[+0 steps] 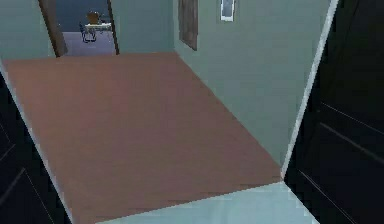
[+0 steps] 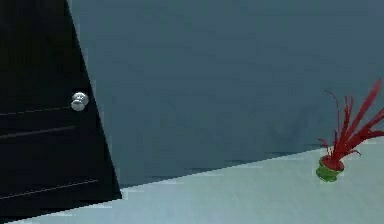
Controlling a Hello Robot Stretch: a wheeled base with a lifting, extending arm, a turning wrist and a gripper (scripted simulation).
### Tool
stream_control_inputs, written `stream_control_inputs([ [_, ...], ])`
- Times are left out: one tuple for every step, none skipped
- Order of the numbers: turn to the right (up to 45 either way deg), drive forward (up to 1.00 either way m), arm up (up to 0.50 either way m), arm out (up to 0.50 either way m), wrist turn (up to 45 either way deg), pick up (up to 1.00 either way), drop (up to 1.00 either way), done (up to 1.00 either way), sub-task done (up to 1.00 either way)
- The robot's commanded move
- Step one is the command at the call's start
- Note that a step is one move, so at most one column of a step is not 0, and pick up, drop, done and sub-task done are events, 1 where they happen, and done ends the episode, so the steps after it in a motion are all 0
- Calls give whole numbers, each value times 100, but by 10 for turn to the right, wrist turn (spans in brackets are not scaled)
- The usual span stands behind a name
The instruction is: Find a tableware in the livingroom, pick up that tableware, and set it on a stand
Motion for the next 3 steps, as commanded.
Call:
stream_control_inputs([
  [-120,0,0,0,0,0,0,0,0],
  [0,100,0,0,0,0,0,0,0],
  [-60,0,0,0,0,0,0,0,0],
])
